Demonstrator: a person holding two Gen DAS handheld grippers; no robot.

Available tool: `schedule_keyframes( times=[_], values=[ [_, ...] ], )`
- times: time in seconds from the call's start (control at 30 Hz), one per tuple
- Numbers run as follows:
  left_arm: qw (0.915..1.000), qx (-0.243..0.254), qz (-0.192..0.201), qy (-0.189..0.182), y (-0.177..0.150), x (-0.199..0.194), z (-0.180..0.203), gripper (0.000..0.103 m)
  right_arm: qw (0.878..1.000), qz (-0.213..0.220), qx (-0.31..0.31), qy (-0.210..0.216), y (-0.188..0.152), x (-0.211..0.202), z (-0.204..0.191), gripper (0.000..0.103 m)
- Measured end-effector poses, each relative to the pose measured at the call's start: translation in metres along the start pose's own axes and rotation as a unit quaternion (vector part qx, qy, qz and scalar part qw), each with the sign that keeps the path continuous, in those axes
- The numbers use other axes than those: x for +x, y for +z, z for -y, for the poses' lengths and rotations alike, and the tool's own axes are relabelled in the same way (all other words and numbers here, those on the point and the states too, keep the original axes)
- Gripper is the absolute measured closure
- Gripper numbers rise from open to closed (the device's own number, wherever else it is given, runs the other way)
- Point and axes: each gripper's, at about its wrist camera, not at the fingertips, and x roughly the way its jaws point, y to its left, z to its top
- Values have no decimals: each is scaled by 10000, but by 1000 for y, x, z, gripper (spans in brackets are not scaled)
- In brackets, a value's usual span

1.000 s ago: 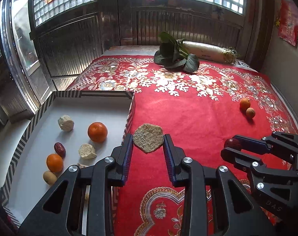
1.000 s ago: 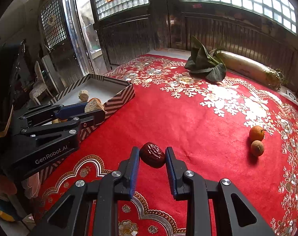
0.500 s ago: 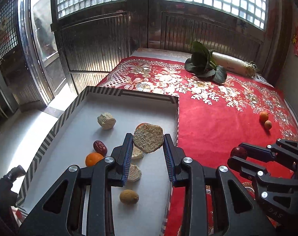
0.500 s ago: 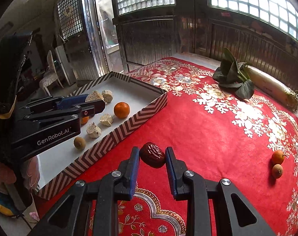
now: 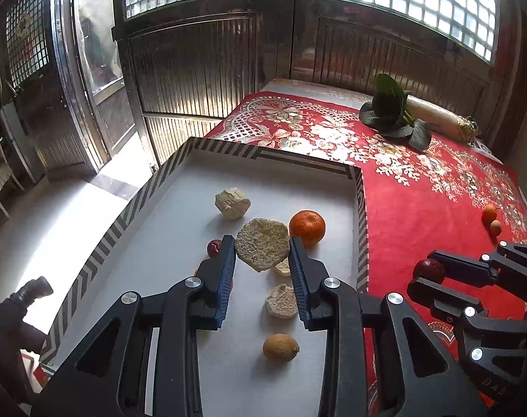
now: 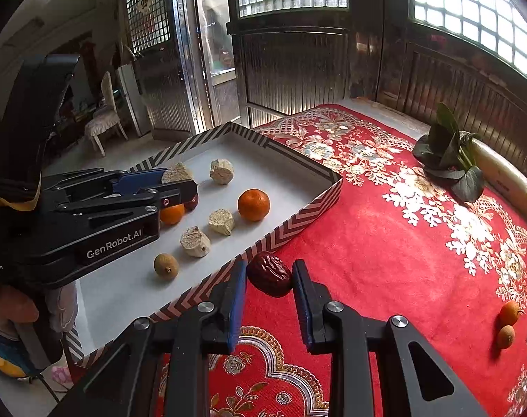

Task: Organize fruits
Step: 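Carry the cake and red date over the white tray with both tools, then lower the cake and date into the tray and open both tools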

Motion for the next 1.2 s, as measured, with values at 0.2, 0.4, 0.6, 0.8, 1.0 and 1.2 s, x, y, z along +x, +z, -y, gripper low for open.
schedule_keyframes(
  times=[0.2,0.4,0.6,0.8,1.0,1.2],
  values=[
    [9999,-28,-109,38,-1,7,-7,73,9998,-47,-157,91,10,10,-11,78],
    [9997,-52,-227,25,-1,15,-12,73,9994,-105,-302,156,20,21,-18,77],
    [9996,-99,-278,29,-1,19,-18,73,9990,-178,-361,175,29,34,-18,77],
    [9994,-131,-318,3,0,21,-20,73,9983,-257,-449,250,37,48,-21,77],
    [9985,-246,-478,-40,-1,27,-25,73,9973,-414,-544,268,44,68,-21,77],
    [9977,-266,-623,-73,-1,32,-27,73,9958,-612,-624,273,46,86,-21,77]
  ],
)
